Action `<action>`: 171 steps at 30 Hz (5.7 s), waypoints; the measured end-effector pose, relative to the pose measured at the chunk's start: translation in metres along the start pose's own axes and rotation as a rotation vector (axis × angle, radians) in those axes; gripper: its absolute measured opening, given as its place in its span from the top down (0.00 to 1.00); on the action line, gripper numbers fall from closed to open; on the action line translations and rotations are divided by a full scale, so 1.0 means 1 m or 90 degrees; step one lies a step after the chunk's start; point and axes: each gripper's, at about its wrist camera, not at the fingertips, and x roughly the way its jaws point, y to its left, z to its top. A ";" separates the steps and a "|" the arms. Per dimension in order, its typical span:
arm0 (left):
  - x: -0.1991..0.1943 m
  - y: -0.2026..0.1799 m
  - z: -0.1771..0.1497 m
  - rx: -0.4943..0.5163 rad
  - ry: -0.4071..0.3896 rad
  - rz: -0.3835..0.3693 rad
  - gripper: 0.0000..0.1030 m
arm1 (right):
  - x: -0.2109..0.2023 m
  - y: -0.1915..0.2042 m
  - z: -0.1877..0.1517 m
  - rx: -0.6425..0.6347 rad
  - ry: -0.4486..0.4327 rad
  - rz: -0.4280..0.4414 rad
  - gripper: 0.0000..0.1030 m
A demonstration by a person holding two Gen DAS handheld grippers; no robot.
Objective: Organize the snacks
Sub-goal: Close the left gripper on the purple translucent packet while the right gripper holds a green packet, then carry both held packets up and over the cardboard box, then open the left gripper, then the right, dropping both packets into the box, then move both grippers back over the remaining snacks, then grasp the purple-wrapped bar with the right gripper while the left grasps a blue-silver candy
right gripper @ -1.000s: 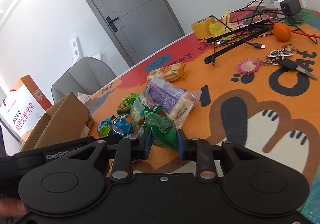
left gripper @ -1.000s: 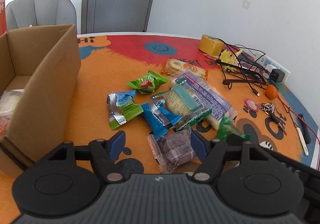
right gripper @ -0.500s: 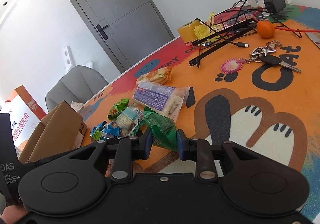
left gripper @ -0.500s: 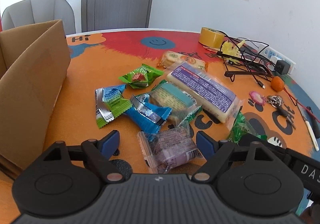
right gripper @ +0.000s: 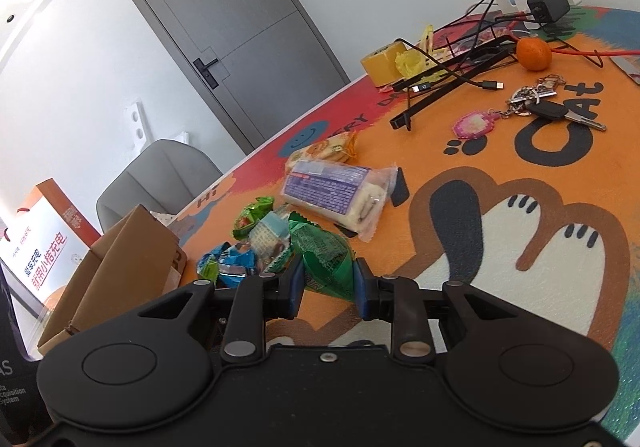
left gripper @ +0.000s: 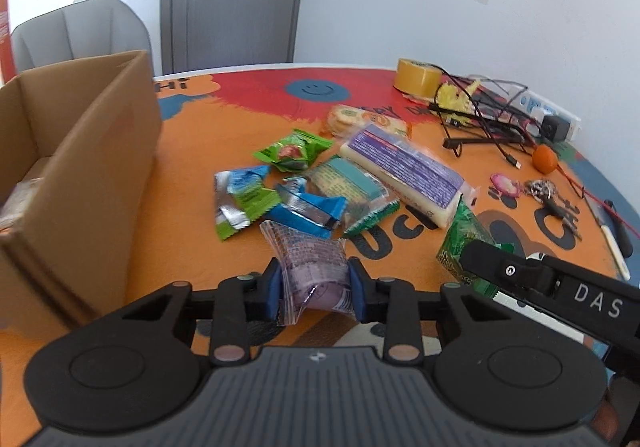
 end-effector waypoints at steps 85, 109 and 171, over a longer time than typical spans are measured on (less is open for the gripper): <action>-0.139 0.195 0.011 -0.243 -0.198 0.126 0.10 | 0.015 0.186 -0.014 -0.152 0.000 0.082 0.15; -0.124 0.117 0.017 -0.155 -0.179 0.092 0.06 | -0.026 0.114 0.010 -0.113 -0.041 0.023 0.00; 0.057 0.038 0.054 -0.142 0.002 0.095 0.54 | 0.076 0.015 0.069 -0.076 0.011 -0.025 0.47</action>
